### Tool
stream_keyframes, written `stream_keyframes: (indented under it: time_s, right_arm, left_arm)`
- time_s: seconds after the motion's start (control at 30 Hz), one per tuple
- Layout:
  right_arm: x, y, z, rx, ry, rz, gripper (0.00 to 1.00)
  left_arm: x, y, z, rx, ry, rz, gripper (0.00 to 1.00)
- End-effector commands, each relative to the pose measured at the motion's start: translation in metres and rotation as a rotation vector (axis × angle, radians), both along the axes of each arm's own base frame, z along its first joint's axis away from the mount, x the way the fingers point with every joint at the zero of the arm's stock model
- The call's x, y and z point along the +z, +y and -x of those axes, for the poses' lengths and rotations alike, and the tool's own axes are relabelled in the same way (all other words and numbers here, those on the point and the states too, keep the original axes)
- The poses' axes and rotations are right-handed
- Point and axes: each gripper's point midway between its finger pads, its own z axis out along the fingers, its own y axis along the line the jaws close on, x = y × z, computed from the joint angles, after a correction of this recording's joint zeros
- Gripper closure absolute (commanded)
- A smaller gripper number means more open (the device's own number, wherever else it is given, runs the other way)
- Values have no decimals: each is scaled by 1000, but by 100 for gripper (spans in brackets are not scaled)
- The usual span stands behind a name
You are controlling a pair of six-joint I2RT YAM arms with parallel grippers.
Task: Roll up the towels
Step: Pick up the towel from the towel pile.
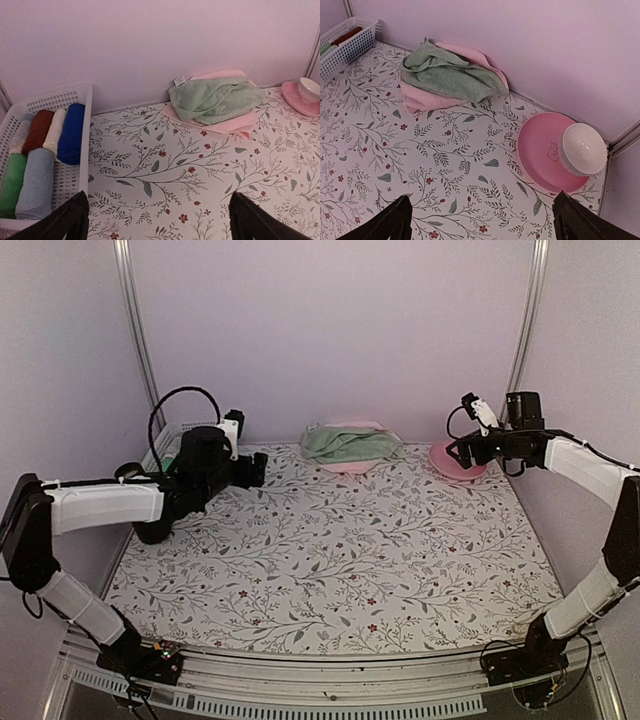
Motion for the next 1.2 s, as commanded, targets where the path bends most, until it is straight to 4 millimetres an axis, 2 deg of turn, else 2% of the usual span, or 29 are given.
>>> stream_keyframes:
  time_s: [0.0, 0.2, 0.23, 0.33, 0.37, 0.4, 0.43, 0.5, 0.57, 0.7, 0.93, 1.07, 1.17]
  right_arm:
    - [-34, -6, -3, 1, 82, 128, 1]
    - [-66, -2, 1, 40, 146, 144, 1]
    - [-71, -2, 1, 44, 155, 146, 1]
    - [-81, 2, 2, 64, 180, 140, 1]
    - [-83, 4, 3, 69, 186, 143, 1]
    - [-86, 5, 3, 74, 191, 147, 1]
    - [-88, 6, 4, 78, 194, 153, 1]
    - [-91, 10, 4, 87, 198, 160, 1]
    - [-91, 13, 5, 94, 197, 162, 1]
    - [-89, 17, 6, 104, 190, 168, 1]
    - [-88, 24, 10, 124, 186, 168, 1]
    - [-86, 26, 11, 129, 182, 168, 1]
    - [-84, 27, 12, 132, 177, 165, 1]
  left_arm:
    - [7, -60, -22, -101, -27, -6, 3]
    - [-22, -131, -66, -206, 13, 7, 3]
    - [-34, -143, -75, -225, 23, -1, 3]
    - [-54, -175, -99, -281, 29, -17, 3]
    - [-69, -184, -108, -296, 43, -34, 3]
    - [-67, -192, -115, -310, 32, -35, 3]
    - [-80, -200, -122, -328, 38, -54, 4]
    - [-91, -213, -136, -355, 16, -90, 9]
    - [-92, -223, -150, -374, -22, -141, 15]
    - [-110, -220, -179, -355, -49, -270, 21]
    - [-122, -183, -224, -281, -83, -333, 31]
    - [-130, -170, -238, -307, -89, -347, 37]
    - [-135, -162, -245, -323, -94, -388, 35]
